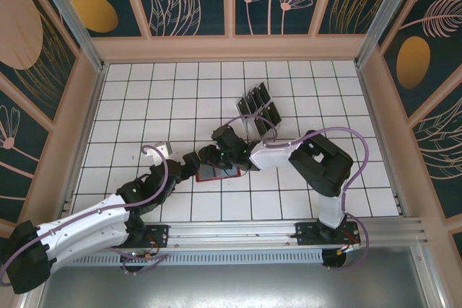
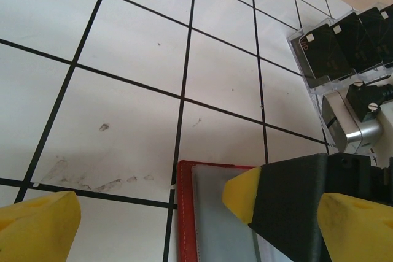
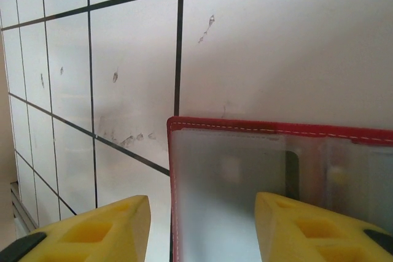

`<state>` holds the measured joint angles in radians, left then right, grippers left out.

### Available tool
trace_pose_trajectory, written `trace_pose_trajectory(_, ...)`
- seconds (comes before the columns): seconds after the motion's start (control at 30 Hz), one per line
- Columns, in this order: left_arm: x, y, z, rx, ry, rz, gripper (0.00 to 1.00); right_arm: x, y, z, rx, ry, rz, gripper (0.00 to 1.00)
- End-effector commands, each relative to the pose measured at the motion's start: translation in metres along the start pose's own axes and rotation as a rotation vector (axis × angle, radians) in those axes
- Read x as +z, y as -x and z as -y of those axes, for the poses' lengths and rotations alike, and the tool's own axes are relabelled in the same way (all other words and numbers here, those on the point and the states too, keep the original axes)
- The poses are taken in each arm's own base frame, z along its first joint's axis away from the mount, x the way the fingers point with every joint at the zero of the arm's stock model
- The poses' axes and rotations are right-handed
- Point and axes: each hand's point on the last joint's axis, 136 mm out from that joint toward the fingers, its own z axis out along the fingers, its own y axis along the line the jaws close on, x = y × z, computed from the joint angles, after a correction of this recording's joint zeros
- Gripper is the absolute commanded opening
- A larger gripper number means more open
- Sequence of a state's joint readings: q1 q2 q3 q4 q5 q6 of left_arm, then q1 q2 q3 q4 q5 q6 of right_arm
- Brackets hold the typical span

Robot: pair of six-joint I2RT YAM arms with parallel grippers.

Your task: Put the credit cards into the card holder

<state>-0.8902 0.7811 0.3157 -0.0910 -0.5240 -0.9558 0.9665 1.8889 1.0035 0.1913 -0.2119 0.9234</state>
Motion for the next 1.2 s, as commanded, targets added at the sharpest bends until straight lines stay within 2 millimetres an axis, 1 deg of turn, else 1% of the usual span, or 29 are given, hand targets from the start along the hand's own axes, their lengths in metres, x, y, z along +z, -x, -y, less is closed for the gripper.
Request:
trace_pose_trajectory(0.0, -0.001, -0.003, -0.004, 0.008, 0.015, -0.018, 0.98, -0.006, -0.001, -0.026, -0.029, 0.069, -0.003, 0.50)
trace_pose_trajectory(0.17, 0.000, -0.002, -0.003, 0.031, 0.032, -0.028, 0.99, -0.022, 0.007, -0.054, -0.066, 0.147, 0.031, 0.52)
trace_pose_trajectory(0.23, 0.000, -0.002, -0.003, 0.038, 0.041, -0.029, 0.98, -0.033, 0.012, -0.059, -0.086, 0.152, 0.058, 0.52)
trace_pose_trajectory(0.3, 0.002, -0.002, -0.004, 0.045, 0.057, -0.030, 0.99, -0.047, 0.018, -0.057, -0.110, 0.130, 0.094, 0.52)
trace_pose_trajectory(0.37, 0.005, -0.004, -0.003, 0.063, 0.067, -0.039, 0.98, -0.061, 0.024, -0.048, -0.132, 0.076, 0.133, 0.52)
trace_pose_trajectory(0.43, 0.010, -0.007, -0.003, 0.095, 0.088, -0.057, 0.99, -0.074, 0.028, -0.030, -0.157, -0.009, 0.165, 0.52)
trace_pose_trajectory(0.5, 0.016, -0.012, -0.003, 0.136, 0.116, -0.080, 0.98, -0.082, 0.030, -0.007, -0.200, -0.131, 0.180, 0.52)
trace_pose_trajectory(0.6, 0.025, -0.016, -0.003, 0.184, 0.157, -0.101, 0.98, -0.088, 0.031, 0.026, -0.254, -0.298, 0.192, 0.52)
trace_pose_trajectory(0.7, 0.031, -0.018, -0.006, 0.219, 0.194, -0.100, 0.99, -0.085, 0.028, 0.050, -0.298, -0.409, 0.176, 0.53)
trace_pose_trajectory(0.83, 0.038, -0.024, -0.012, 0.260, 0.229, -0.114, 0.98, -0.078, 0.026, 0.061, -0.367, -0.497, 0.168, 0.53)
trace_pose_trajectory(1.03, 0.049, -0.038, -0.018, 0.295, 0.256, -0.155, 0.98, -0.064, 0.024, 0.069, -0.474, -0.629, 0.161, 0.54)
trace_pose_trajectory(1.17, 0.053, -0.044, -0.020, 0.311, 0.263, -0.168, 0.98, -0.061, 0.024, 0.080, -0.495, -0.705, 0.158, 0.54)
